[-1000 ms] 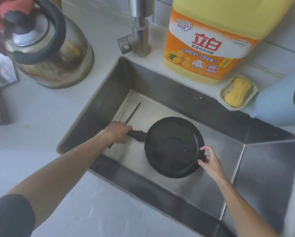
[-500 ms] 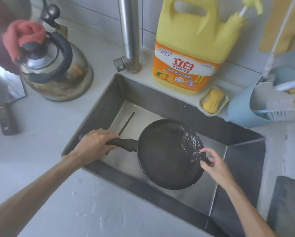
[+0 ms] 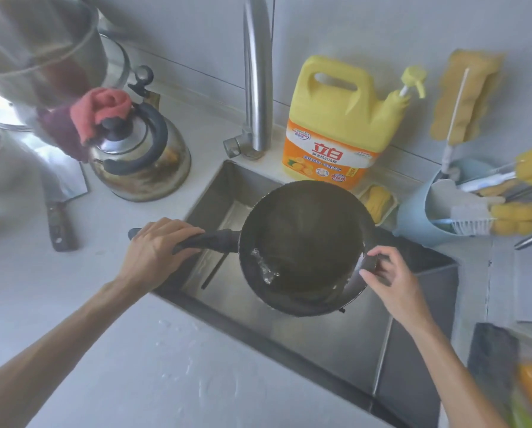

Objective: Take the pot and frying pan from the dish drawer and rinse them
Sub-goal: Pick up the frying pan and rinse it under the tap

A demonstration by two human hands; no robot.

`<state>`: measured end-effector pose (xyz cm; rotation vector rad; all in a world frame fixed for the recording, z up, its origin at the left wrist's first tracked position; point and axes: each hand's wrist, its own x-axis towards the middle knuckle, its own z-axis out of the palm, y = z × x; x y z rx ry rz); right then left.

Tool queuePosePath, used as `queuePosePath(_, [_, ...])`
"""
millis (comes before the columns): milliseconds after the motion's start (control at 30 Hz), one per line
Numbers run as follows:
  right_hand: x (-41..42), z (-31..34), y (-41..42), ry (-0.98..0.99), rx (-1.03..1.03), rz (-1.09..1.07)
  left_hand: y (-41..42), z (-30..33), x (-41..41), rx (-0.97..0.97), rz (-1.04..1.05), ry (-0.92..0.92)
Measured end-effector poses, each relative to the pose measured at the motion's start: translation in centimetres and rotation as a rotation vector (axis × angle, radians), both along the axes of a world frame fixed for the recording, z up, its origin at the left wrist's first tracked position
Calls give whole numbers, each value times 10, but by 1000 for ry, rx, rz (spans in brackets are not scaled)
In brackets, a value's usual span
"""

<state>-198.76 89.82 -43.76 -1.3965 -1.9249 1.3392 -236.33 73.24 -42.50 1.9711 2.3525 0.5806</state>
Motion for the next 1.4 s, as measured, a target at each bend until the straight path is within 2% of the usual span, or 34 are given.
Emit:
queuePosePath(133, [2,14,2,-54,146,17,3,11,-3,90,-37,20])
queuePosePath(333, [12,29,-3,-200,520,155,15,31,-3,275,-5,43])
queuePosePath(700, [38,68,-3,-159,950,-116,28,64,27,561,-44,178])
queuePosePath(800, [48,77,-4,-156,1089,-98,31,76,30,593,-59,200])
queuePosePath(867, [55,84,-6,-162,1113,-60,33,83,32,562,-85,206])
queuePosePath(933, [63,87,-10,-182,1054,-42,33,88,36,498,-121,186])
queuePosePath(1000, [68,93,-15,-182,888,-24,30,95,40,434,-163,167])
queuePosePath(1133, [82,121,-31,-53,329,-35,23,107,46,313,-237,128])
queuePosePath(1200, [96,129,-47,-33,158,-103,27,112,50,224,-317,92])
queuePosePath(1300, [122,131,-80,-45,2,-154,37,111,53,61,-418,20])
queuePosePath(1400, [158,138,-121,-91,-37,-257,58,109,75,-29,-548,-47])
